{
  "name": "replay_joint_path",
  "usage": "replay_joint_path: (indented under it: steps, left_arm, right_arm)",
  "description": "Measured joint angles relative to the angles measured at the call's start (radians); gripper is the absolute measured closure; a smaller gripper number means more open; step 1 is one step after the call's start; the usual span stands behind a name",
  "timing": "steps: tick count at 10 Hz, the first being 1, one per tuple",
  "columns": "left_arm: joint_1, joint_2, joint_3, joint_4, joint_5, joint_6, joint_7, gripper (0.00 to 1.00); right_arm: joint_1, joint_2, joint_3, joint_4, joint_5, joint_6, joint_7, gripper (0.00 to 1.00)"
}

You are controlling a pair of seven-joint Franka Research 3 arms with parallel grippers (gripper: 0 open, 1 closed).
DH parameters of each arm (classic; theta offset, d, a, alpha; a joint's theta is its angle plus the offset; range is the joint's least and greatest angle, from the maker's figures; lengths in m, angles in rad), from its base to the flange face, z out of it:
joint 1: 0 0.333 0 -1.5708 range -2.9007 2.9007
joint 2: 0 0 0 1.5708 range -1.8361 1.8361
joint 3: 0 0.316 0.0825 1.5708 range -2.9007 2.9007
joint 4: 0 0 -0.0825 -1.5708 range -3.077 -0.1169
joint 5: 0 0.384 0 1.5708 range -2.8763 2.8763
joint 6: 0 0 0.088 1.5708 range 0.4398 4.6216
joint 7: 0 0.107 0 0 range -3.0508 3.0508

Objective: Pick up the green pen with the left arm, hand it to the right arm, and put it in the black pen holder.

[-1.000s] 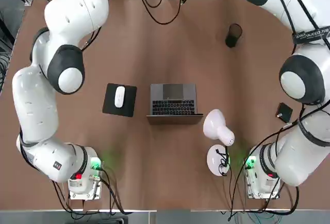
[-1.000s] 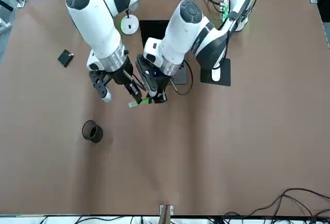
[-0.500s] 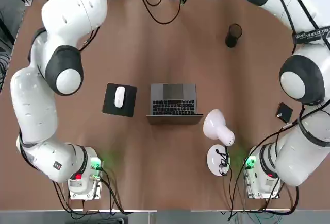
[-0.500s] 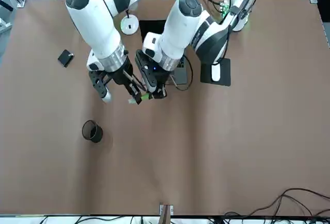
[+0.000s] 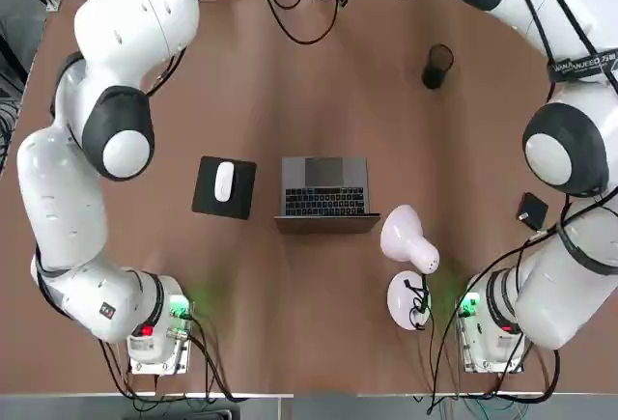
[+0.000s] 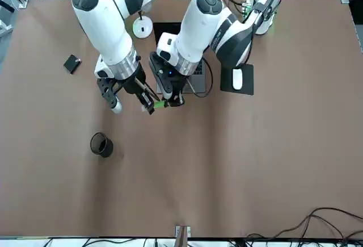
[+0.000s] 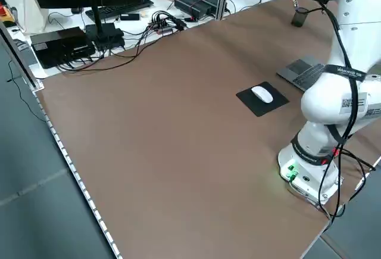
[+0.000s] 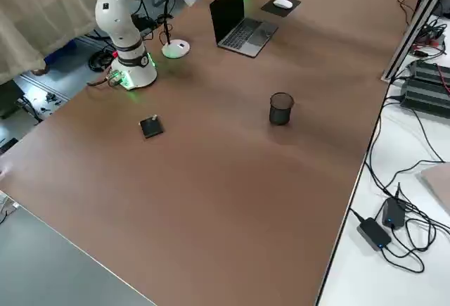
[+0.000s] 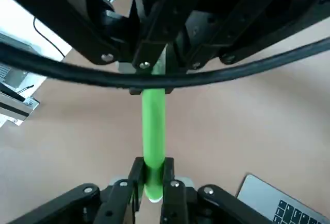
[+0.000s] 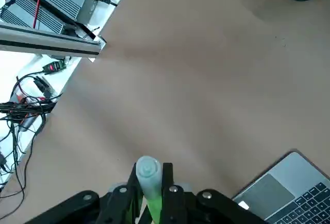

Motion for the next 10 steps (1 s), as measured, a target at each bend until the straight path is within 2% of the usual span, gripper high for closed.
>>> replay_joint_path:
  steps: [3,4,6,8,9,10]
  left_arm:
    - [0.001,0.000,0.000,0.000,0.000,0.000,-0.001,0.81]
    - [0.005,0.000,0.001,0.000,-0.006,0.000,-0.010,0.71]
    - [0.015,-0.002,0.001,0.002,-0.015,-0.030,-0.027,0.41]
    - [0.038,-0.033,0.005,0.012,-0.015,-0.147,-0.065,0.09]
    - [0.063,-0.056,0.007,0.012,-0.015,-0.208,-0.098,0.00]
    - [0.092,-0.074,0.009,0.012,-0.015,-0.261,-0.150,0.00]
  right_arm:
    - [0.000,0.000,0.000,0.000,0.000,0.002,0.000,0.82]
    - [0.000,0.000,-0.001,0.000,0.000,0.004,0.000,0.82]
    - [-0.002,0.000,-0.007,0.001,0.000,0.006,-0.018,0.82]
    - [-0.026,0.000,-0.015,0.001,-0.001,0.006,-0.156,0.82]
    - [-0.061,0.000,-0.018,0.001,0.000,0.005,-0.288,0.82]
    - [-0.110,0.001,-0.020,0.000,0.001,0.002,-0.428,0.82]
